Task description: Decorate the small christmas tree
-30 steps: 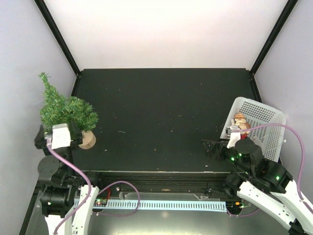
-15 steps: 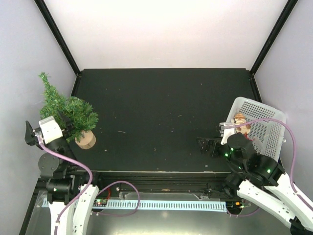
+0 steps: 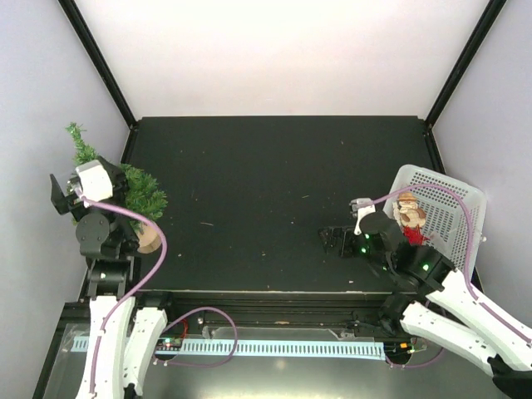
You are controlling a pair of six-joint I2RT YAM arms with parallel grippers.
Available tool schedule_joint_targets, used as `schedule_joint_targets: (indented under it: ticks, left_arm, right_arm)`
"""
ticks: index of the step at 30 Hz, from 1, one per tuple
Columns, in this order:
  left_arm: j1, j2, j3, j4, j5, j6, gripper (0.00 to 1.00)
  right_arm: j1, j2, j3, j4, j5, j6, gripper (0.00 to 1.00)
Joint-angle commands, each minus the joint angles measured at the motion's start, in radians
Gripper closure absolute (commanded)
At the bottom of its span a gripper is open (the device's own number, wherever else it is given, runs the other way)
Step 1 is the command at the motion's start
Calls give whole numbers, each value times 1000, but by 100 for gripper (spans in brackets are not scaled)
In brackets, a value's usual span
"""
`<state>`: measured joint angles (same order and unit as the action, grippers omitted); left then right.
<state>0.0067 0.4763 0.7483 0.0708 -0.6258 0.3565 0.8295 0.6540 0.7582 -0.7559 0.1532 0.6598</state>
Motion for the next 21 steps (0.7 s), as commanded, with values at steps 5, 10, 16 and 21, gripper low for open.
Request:
schedule_joint_targets:
  ticks: [5, 10, 16, 21]
  left_arm:
    - [150, 173, 82, 2, 111, -116, 22]
    - [246, 232, 131, -93, 266, -210, 72]
    - [267, 227, 173, -163, 435, -217, 94]
    - [268, 260, 235, -236, 633, -190, 99]
  right_arm:
    - [5, 81, 36, 92, -2, -23, 0]
    - [6, 111, 34, 104, 22, -26, 0]
    - [6, 157, 15, 149, 32, -27, 0]
    - [6, 213, 11, 194, 22, -28, 0]
